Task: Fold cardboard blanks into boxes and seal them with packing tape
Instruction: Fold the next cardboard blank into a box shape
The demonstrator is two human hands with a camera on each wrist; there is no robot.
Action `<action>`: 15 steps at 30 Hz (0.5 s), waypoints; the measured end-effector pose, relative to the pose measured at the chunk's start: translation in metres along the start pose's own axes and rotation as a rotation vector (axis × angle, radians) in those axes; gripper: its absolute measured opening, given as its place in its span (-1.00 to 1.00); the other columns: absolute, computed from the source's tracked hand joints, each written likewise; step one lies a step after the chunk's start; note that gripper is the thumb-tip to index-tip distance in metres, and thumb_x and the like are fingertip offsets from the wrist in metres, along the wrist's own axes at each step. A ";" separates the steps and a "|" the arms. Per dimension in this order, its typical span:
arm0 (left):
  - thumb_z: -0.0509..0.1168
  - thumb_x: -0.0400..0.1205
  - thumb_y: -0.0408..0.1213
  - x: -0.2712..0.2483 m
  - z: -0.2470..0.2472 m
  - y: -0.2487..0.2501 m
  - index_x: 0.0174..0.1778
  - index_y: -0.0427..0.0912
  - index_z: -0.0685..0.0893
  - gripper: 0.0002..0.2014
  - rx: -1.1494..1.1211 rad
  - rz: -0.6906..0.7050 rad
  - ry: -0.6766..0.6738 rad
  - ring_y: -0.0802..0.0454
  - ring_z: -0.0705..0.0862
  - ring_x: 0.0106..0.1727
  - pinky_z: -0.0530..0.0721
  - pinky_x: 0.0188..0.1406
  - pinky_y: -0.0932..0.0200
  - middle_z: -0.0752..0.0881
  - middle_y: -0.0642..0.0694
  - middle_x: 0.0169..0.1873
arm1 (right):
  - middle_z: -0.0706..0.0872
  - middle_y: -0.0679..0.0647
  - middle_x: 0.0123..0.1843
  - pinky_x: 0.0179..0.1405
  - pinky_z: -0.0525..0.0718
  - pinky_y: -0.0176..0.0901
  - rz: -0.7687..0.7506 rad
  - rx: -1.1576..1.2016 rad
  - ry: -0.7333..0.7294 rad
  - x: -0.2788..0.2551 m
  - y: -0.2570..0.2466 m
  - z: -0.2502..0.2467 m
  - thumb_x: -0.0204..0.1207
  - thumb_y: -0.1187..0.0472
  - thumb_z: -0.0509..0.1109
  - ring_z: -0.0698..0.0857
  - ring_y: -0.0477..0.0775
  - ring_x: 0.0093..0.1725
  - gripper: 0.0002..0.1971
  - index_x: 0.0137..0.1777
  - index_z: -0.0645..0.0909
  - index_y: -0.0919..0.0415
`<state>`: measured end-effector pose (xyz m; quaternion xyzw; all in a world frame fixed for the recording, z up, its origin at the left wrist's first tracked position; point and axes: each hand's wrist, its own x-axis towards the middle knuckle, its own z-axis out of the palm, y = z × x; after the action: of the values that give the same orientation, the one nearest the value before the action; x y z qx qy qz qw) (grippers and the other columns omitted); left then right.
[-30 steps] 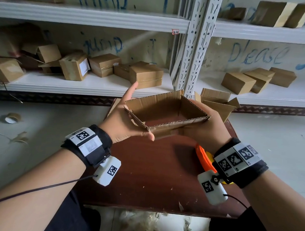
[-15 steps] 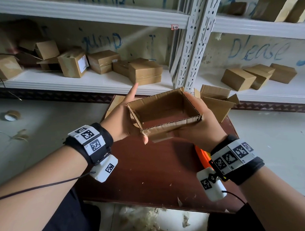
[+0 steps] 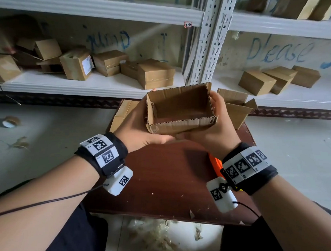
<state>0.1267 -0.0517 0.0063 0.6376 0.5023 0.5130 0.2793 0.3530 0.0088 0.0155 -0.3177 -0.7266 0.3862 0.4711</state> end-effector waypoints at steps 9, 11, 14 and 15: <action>0.77 0.32 -0.38 -0.002 -0.006 -0.006 0.67 -0.27 0.39 0.02 0.239 0.065 0.001 0.88 0.33 0.30 0.24 0.28 0.77 0.42 0.57 0.24 | 0.62 -0.21 0.40 0.48 0.66 -0.16 0.026 -0.111 -0.069 0.002 0.003 -0.010 0.04 0.21 0.91 0.65 -0.35 0.39 0.15 0.58 0.28 0.02; 0.76 0.35 -0.31 0.001 -0.013 -0.009 0.72 -0.21 0.34 0.05 0.277 0.088 -0.044 0.79 0.34 0.40 0.27 0.43 0.65 0.41 0.68 0.28 | 0.69 -0.13 0.40 0.50 0.68 0.09 0.014 -0.165 -0.069 0.003 0.004 -0.015 0.07 0.12 0.88 0.69 -0.18 0.43 0.05 0.55 0.40 0.08; 0.77 0.35 -0.15 0.001 -0.019 -0.012 0.65 -0.08 0.42 -0.03 0.323 0.076 -0.083 0.64 0.50 0.35 0.42 0.42 0.51 0.52 0.71 0.21 | 0.70 -0.15 0.38 0.53 0.64 0.03 -0.011 -0.216 -0.054 0.000 0.005 -0.018 0.14 0.30 0.85 0.68 -0.20 0.42 -0.02 0.57 0.46 0.20; 0.77 0.33 -0.13 0.001 -0.020 -0.012 0.61 -0.07 0.45 -0.05 0.329 0.078 -0.081 0.61 0.53 0.32 0.43 0.36 0.53 0.55 0.64 0.20 | 0.71 -0.13 0.38 0.53 0.64 0.02 -0.024 -0.214 -0.056 -0.001 0.005 -0.019 0.14 0.34 0.84 0.68 -0.20 0.42 -0.04 0.57 0.47 0.22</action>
<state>0.1038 -0.0502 0.0022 0.7137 0.5427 0.4084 0.1711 0.3710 0.0154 0.0160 -0.3466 -0.7803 0.3096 0.4185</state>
